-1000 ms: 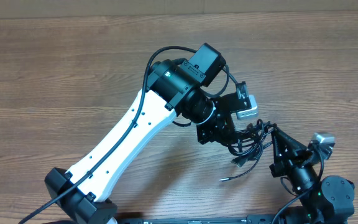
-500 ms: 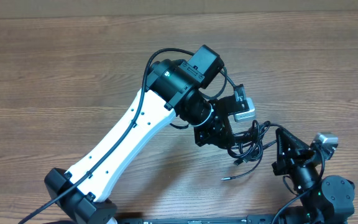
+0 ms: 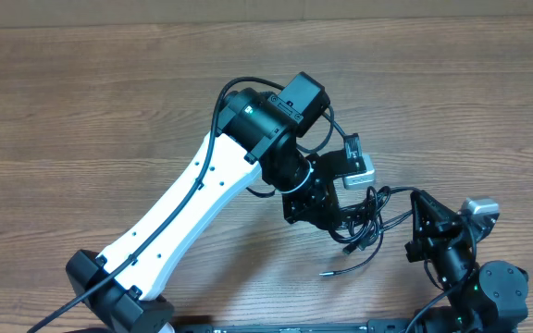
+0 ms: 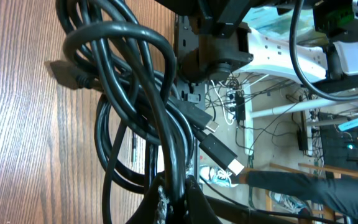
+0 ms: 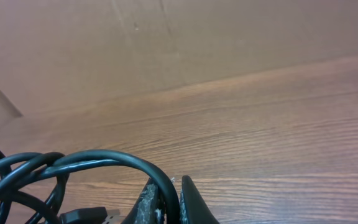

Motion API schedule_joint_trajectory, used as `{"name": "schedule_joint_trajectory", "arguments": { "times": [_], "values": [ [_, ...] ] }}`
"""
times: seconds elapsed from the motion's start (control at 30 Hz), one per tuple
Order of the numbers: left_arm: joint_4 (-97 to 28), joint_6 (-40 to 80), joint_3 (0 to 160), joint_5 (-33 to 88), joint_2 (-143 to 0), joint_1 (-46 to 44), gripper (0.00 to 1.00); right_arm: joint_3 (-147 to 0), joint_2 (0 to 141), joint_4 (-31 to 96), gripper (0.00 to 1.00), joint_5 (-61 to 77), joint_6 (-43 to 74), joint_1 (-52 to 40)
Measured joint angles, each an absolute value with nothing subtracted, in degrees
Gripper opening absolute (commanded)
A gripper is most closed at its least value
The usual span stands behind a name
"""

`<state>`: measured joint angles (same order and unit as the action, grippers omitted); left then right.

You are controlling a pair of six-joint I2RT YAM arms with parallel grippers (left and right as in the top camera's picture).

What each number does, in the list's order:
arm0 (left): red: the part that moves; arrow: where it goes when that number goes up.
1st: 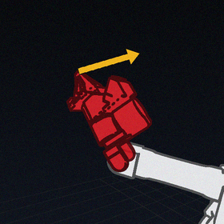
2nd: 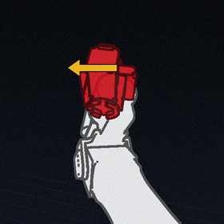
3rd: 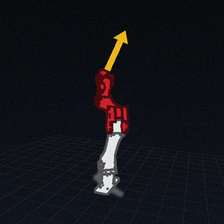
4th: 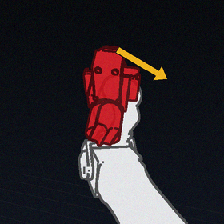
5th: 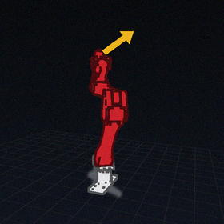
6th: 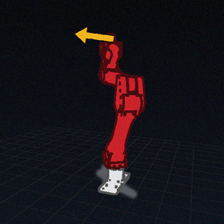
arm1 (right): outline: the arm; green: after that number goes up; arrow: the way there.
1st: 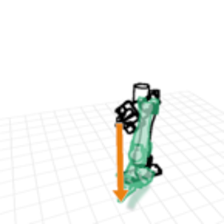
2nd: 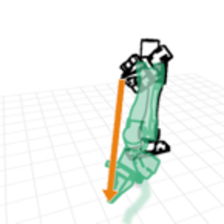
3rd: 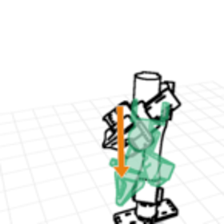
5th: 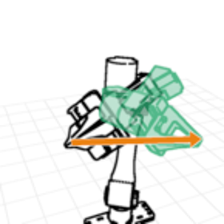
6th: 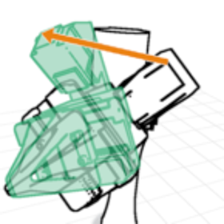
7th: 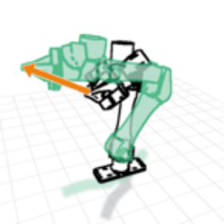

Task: Untangle cables

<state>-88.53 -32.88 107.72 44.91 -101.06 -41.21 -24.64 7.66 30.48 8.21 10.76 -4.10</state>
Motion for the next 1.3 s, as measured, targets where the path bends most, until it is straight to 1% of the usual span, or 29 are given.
{"name": "schedule_joint_trajectory", "arguments": {
  "times": [0.17, 0.47, 0.9, 1.1, 1.3],
  "values": [
    [-88.9, -33.2, 107.7, 44.8, -101.1, -41.1, 0.04, -24.6, 7.7, 28.0, 0.04, 11.8, 8.3, -3.6],
    [-89.0, -33.2, 107.7, 44.6, -101.0, -40.8, 0.04, -24.6, 7.7, 27.9, 0.04, 16.7, 4.2, -3.4],
    [-80.7, -33.2, 107.7, 43.9, -101.0, -40.7, 0.04, -24.6, 7.7, 25.6, 0.04, 26.8, -1.4, -2.9],
    [-78.9, -33.2, 107.7, 45.5, -101.0, -40.7, 0.04, -24.6, 7.7, 25.7, 0.04, 27.7, -2.7, -2.9],
    [-78.7, -33.2, 107.7, 48.8, -101.0, -40.5, 0.04, -24.6, 7.7, 28.4, 0.04, 22.7, -3.0, -2.9]
  ]
}}
